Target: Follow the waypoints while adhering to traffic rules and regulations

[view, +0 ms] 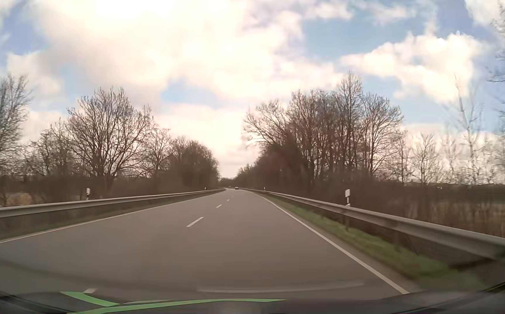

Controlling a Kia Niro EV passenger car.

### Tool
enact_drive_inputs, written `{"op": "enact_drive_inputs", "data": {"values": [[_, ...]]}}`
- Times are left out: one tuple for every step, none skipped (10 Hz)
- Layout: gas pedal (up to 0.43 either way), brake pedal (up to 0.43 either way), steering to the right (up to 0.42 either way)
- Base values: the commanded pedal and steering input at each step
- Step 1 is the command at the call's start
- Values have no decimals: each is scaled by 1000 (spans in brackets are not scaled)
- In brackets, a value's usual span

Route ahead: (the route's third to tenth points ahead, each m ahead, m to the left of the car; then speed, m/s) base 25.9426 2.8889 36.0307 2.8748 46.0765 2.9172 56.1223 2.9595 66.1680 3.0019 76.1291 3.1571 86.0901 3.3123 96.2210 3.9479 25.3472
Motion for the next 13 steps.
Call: {"op": "enact_drive_inputs", "data": {"values": [[240,0,-2],[240,0,-2],[240,0,-2],[240,0,-2],[240,0,-2],[240,0,-1],[240,0,-1],[240,0,-1],[240,0,-1],[240,0,-1],[240,0,-1],[240,0,-1],[240,0,-1]]}}
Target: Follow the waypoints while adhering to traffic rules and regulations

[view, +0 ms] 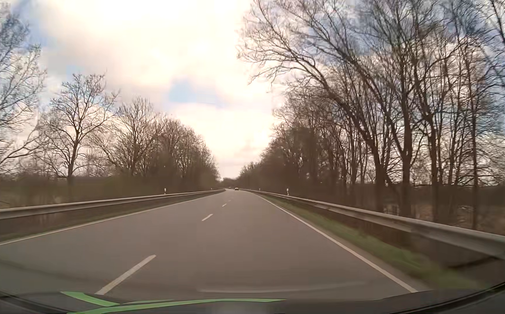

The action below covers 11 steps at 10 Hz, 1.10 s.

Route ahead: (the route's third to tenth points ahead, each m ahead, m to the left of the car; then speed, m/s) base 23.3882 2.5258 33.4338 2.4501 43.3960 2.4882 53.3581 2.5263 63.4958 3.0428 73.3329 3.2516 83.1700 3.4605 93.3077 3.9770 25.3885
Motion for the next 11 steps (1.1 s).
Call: {"op": "enact_drive_inputs", "data": {"values": [[240,0,-1],[240,0,-1],[240,0,-1],[240,0,-1],[240,0,-1],[240,0,-1],[240,0,-1],[240,0,-1],[240,0,-1],[240,0,-1],[240,0,-1]]}}
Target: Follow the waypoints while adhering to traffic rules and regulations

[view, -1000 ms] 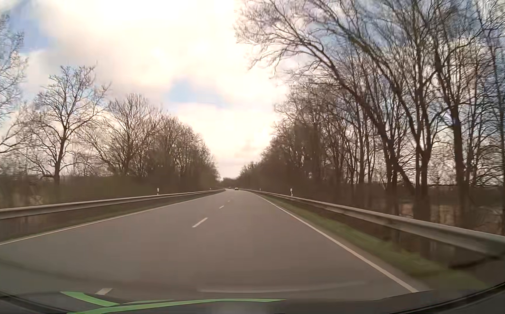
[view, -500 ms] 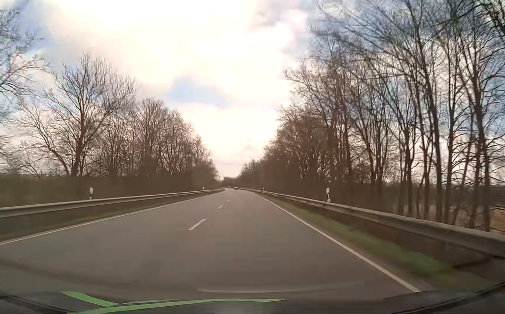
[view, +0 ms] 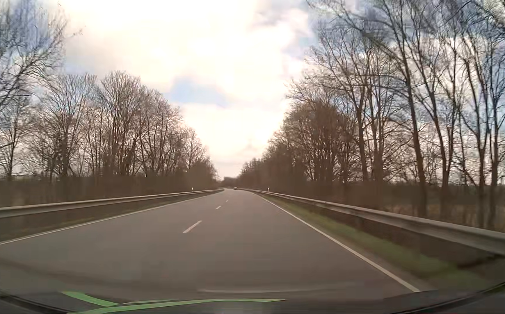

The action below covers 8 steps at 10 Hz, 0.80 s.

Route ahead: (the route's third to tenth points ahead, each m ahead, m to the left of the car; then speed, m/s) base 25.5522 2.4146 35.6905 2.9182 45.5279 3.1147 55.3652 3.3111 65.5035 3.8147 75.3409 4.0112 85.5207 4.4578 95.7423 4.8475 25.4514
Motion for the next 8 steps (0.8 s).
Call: {"op": "enact_drive_inputs", "data": {"values": [[240,0,-1],[240,0,-1],[240,0,-1],[240,0,-1],[240,0,-1],[240,0,-1],[240,0,-1],[240,0,-1]]}}
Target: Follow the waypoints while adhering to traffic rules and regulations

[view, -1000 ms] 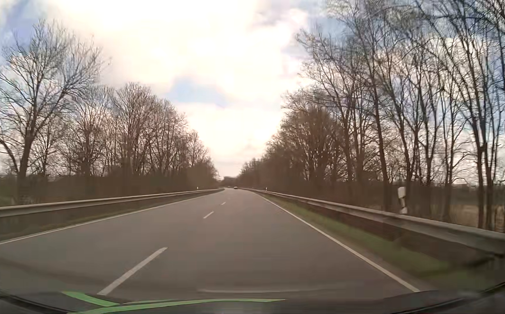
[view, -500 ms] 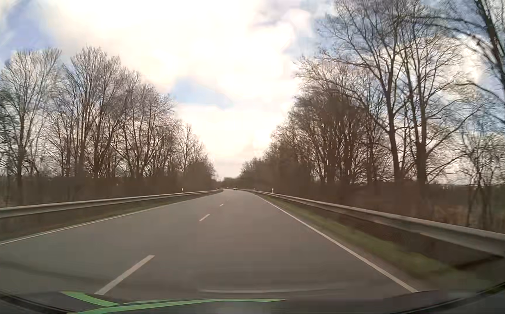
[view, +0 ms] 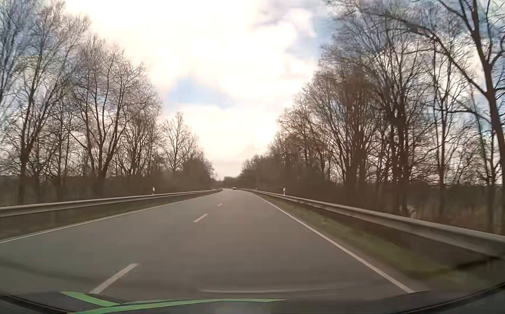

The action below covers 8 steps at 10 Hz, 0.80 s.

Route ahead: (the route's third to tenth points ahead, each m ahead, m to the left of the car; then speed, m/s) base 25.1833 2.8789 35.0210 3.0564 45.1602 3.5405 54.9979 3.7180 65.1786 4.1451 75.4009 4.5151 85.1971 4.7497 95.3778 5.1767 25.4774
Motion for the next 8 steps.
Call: {"op": "enact_drive_inputs", "data": {"values": [[240,0,-1],[240,0,-1],[240,0,-1],[240,0,-1],[240,0,-1],[240,0,-2],[240,0,-2],[240,0,-3]]}}
